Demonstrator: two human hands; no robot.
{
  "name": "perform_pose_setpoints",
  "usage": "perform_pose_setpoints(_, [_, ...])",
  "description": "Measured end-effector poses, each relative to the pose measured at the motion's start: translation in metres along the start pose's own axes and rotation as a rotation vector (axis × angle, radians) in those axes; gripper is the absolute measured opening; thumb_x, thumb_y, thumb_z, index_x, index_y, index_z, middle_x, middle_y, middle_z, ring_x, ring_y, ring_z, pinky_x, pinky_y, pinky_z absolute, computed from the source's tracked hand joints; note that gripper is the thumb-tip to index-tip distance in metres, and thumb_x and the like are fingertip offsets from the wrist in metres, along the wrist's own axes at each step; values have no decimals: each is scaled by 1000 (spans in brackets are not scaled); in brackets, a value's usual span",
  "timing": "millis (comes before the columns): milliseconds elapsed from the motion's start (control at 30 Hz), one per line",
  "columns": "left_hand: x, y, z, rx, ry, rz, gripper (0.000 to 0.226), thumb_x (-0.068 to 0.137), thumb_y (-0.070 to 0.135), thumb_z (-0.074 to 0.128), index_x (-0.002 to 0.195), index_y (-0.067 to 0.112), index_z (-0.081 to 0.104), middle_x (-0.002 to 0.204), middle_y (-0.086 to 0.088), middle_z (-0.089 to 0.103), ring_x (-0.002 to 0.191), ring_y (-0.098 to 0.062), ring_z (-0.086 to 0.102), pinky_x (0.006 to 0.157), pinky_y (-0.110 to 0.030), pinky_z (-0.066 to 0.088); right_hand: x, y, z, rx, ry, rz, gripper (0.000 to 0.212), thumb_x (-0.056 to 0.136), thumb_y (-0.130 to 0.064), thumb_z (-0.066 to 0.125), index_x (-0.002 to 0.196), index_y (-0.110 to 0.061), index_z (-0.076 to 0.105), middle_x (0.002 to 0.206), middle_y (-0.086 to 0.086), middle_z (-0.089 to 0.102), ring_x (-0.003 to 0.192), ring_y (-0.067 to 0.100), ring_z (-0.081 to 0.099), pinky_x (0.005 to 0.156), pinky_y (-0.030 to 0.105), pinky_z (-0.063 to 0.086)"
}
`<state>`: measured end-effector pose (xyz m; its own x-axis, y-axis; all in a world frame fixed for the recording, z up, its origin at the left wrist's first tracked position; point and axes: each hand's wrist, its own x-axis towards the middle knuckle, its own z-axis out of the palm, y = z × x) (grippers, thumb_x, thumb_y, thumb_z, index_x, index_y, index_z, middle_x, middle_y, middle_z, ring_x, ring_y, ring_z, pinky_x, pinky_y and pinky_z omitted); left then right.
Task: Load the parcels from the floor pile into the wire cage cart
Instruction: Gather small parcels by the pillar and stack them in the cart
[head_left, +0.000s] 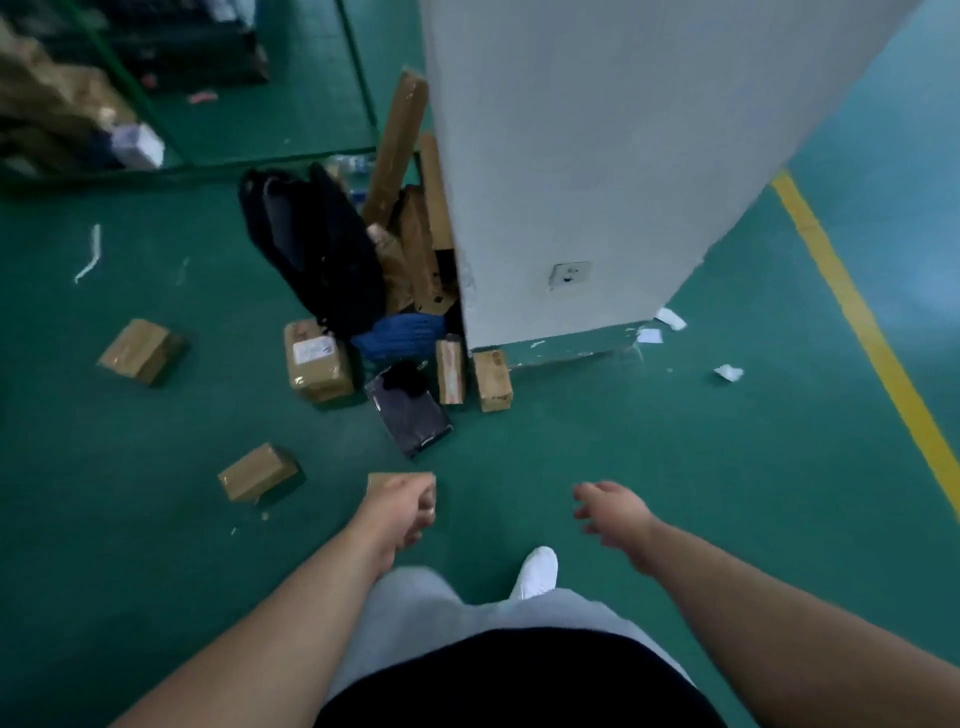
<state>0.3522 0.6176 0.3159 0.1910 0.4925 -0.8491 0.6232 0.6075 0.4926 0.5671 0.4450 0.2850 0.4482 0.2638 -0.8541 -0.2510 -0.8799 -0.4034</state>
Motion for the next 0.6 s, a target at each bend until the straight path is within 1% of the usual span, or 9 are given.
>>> perform_pose_setpoints(100, [4, 18, -8, -25, 38, 16, 27, 98, 12, 49, 74, 23, 50, 80, -5, 50, 76, -20, 44, 59, -28, 30, 32, -56, -13, -122, 9, -19, 30, 102, -33, 49, 121, -13, 61, 96, 3, 68, 75, 19, 60, 60, 26, 39])
perform_pose_setpoints(200, [39, 13, -19, -65, 143, -60, 14, 99, 23, 56, 89, 16, 64, 88, -4, 65, 77, -22, 58, 63, -29, 39, 70, -108, 2, -177, -59, -9, 31, 102, -35, 49, 124, -15, 59, 103, 3, 69, 80, 18, 63, 64, 27, 43])
perform_pose_setpoints(300, [91, -2, -24, -3, 199, -124, 14, 97, 26, 58, 95, 15, 66, 90, -5, 67, 77, -24, 59, 68, -31, 43, 102, -139, 30, -246, -120, -21, 29, 101, -38, 52, 120, -17, 61, 108, 3, 70, 85, 18, 65, 68, 29, 46])
perform_pose_setpoints(367, [139, -12, -24, 62, 188, -181, 15, 95, 31, 60, 95, 18, 66, 94, -5, 70, 83, -26, 64, 76, -35, 51, 131, -150, 53, -321, -122, -34, 24, 99, -38, 52, 107, -19, 64, 102, 2, 71, 81, 19, 64, 69, 30, 48])
perform_pose_setpoints(400, [163, -15, -23, 101, 179, -199, 14, 94, 33, 61, 92, 20, 64, 91, -5, 71, 83, -27, 66, 77, -35, 52, 147, -152, 64, -381, -117, -43, 22, 98, -37, 52, 96, -18, 63, 92, 2, 70, 75, 20, 61, 67, 30, 47])
perform_pose_setpoints(467, [217, -21, -20, 223, 143, -206, 10, 93, 33, 60, 89, 24, 60, 83, -2, 68, 72, -24, 63, 65, -31, 47, 184, -147, 90, -538, -151, -52, 27, 97, -30, 48, 76, -14, 52, 71, 0, 55, 62, 19, 48, 57, 28, 38])
perform_pose_setpoints(500, [240, -17, -19, 281, 125, -192, 9, 92, 34, 59, 90, 25, 59, 81, 0, 66, 68, -22, 60, 60, -28, 44, 199, -145, 101, -611, -183, -62, 28, 97, -29, 47, 73, -14, 49, 69, -1, 52, 61, 18, 47, 56, 28, 38])
perform_pose_setpoints(533, [268, -15, -18, 326, 108, -181, 10, 92, 35, 58, 92, 25, 59, 83, 2, 65, 68, -20, 59, 58, -27, 43, 220, -142, 114, -689, -237, -56, 28, 98, -30, 46, 76, -14, 53, 74, -1, 57, 67, 20, 54, 61, 29, 44])
perform_pose_setpoints(600, [319, -4, -14, 416, 79, -125, 14, 93, 37, 57, 99, 24, 58, 92, 3, 65, 70, -16, 60, 56, -26, 41, 258, -138, 139, -817, -326, -34, 26, 99, -32, 48, 95, -15, 66, 100, 7, 67, 95, 29, 65, 84, 35, 54])
